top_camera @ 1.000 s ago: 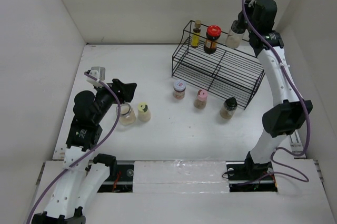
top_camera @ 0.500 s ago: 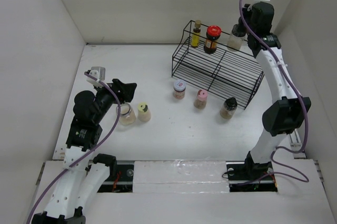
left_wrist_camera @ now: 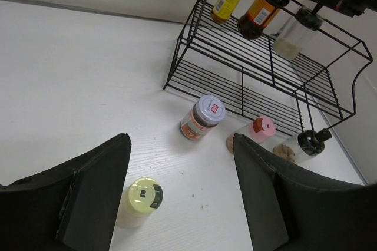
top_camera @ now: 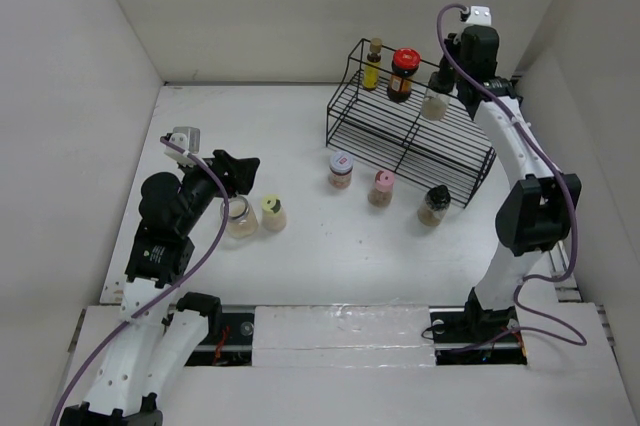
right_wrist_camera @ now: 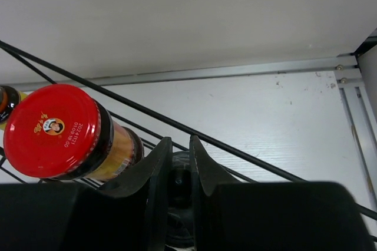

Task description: Organize the condiment bottles

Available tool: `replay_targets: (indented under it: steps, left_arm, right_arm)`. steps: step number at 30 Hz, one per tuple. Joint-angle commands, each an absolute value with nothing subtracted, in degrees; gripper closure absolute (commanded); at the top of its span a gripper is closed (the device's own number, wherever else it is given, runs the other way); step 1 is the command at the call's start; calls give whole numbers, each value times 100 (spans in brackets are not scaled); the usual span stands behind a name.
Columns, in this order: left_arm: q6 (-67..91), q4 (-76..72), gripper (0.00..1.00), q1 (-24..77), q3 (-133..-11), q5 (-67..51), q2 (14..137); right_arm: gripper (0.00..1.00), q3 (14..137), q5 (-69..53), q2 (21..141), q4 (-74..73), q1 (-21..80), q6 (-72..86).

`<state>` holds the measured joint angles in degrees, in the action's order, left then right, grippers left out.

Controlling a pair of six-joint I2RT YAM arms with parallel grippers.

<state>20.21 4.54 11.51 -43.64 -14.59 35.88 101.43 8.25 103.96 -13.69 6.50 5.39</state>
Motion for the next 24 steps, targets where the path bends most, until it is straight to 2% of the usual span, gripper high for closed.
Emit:
replay_targets:
  steps: [1,9,10,11,17,24]
  left_arm:
    - [2030,264,34,1116,-4412,-1521,3533]
    - [2030,264,34,1116,-4412,-1521,3480]
    - [2030,264,34,1116,-4412,-1573,3480]
    - [2030,264,34,1116,-4412,-1573,3480]
    - [2082,264,34,1116,-4412,-1573,3428]
    - [2083,264,34,1116,-4412,-1573,3428]
  right_arm:
    - [87,10108,765,10301,-686,712,667]
    - [73,9950,704,10354,-686,712,729]
    - [62,9949,703,10354,-686,712,799]
    - [56,9949,703,10284,-686,712,800]
    - [36,9949,650,9828,-686,712,905]
    - [34,9801,703,8809,-686,765,1011]
